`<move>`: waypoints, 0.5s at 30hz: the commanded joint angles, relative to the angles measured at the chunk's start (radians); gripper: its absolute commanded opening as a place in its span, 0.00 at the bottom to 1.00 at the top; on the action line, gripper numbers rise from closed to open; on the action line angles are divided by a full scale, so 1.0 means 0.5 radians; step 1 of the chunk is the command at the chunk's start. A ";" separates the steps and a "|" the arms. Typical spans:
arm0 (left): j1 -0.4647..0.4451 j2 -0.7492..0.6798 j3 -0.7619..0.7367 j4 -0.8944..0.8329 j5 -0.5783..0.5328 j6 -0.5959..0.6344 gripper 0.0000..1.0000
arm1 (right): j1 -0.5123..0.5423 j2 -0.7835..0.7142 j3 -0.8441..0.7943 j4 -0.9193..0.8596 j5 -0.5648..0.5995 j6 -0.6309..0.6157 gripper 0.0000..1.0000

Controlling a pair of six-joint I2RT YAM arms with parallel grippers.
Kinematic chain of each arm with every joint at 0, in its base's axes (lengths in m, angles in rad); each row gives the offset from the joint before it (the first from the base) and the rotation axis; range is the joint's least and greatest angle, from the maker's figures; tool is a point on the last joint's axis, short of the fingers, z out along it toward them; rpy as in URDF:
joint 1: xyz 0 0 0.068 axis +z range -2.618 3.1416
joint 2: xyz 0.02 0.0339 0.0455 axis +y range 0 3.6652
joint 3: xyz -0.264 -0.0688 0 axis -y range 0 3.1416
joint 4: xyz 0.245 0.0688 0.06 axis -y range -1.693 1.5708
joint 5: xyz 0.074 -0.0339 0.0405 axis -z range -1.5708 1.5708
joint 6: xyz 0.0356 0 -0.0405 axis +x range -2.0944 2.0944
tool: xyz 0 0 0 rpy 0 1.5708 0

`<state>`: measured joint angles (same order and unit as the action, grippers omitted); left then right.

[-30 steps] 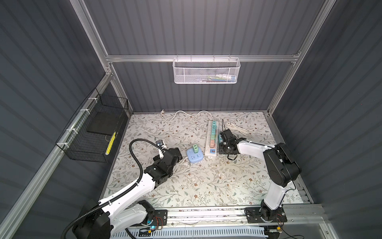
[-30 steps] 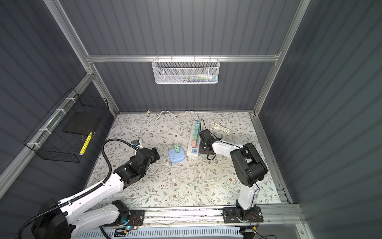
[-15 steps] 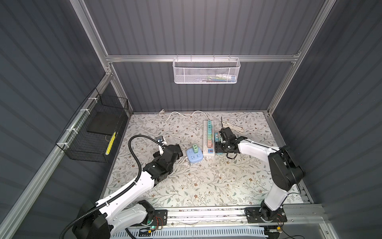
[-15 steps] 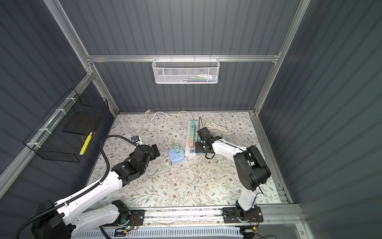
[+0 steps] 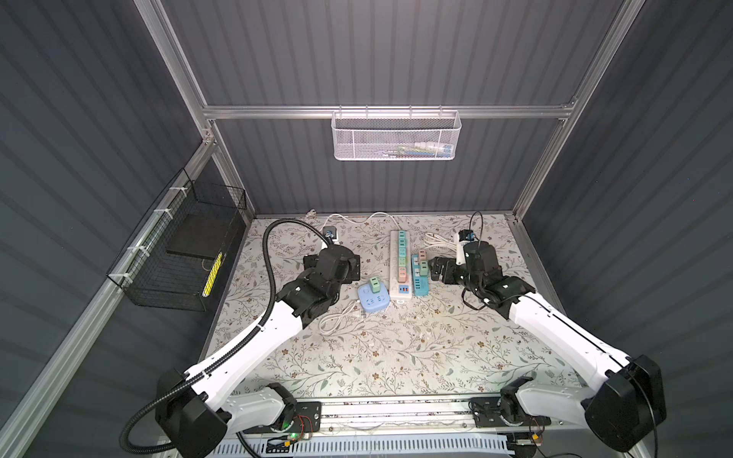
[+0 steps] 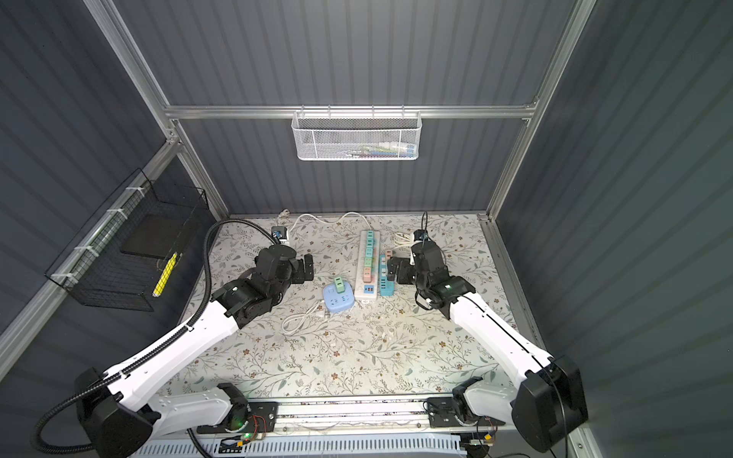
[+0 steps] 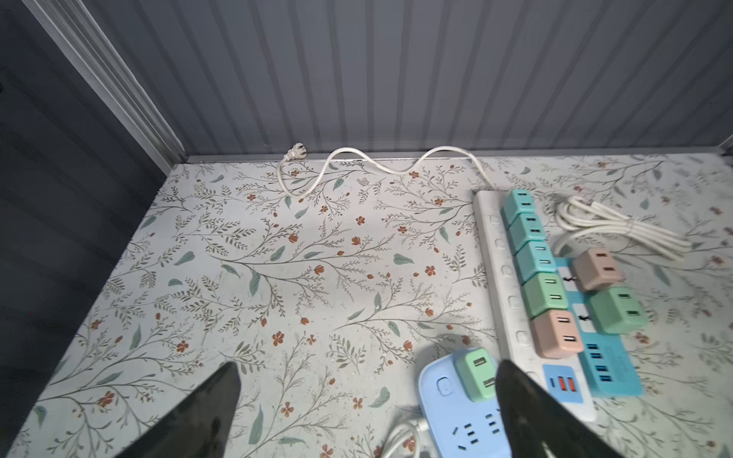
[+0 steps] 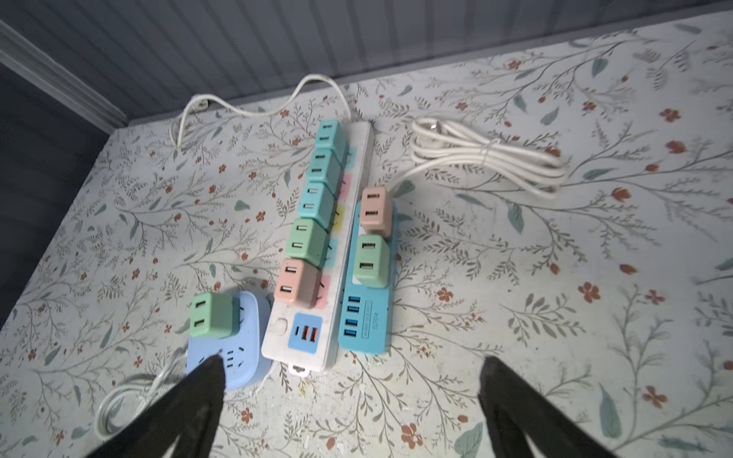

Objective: Insert the plug

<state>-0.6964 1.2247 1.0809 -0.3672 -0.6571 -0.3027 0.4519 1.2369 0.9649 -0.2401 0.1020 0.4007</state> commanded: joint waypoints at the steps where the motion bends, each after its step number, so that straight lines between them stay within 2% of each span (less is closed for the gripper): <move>1: 0.010 0.069 -0.142 0.204 -0.278 0.212 1.00 | 0.001 0.107 0.101 -0.074 0.055 -0.147 0.99; 3: 0.018 0.113 -0.317 0.438 -0.259 0.411 1.00 | -0.013 0.162 0.162 -0.163 0.193 -0.099 0.99; 4: 0.021 0.136 -0.417 0.590 -0.201 0.505 1.00 | -0.029 0.160 0.151 -0.140 0.167 -0.101 0.99; 6: 0.051 0.199 -0.582 0.846 -0.187 0.526 1.00 | -0.056 0.105 0.054 0.025 0.107 -0.146 0.99; 8: 0.124 0.238 -0.678 1.023 -0.112 0.637 1.00 | -0.069 0.030 -0.046 0.162 0.163 -0.190 0.99; 10: 0.193 0.256 -0.733 1.138 -0.145 0.712 1.00 | -0.122 -0.047 -0.117 0.230 0.186 -0.202 0.99; 11: 0.252 0.249 -0.767 1.201 -0.088 0.762 1.00 | -0.181 -0.093 -0.160 0.267 0.150 -0.202 0.99; 13: 0.400 0.243 -0.860 1.346 0.173 0.931 1.00 | -0.316 -0.178 -0.247 0.347 0.016 -0.191 0.99; 15: 0.550 0.268 -0.969 1.534 0.193 0.823 1.00 | -0.466 -0.285 -0.371 0.518 -0.195 -0.233 0.99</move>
<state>-0.4911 1.3655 0.6476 0.1978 -0.6338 0.0582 0.2893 1.1515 0.8337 -0.1108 0.1112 0.3168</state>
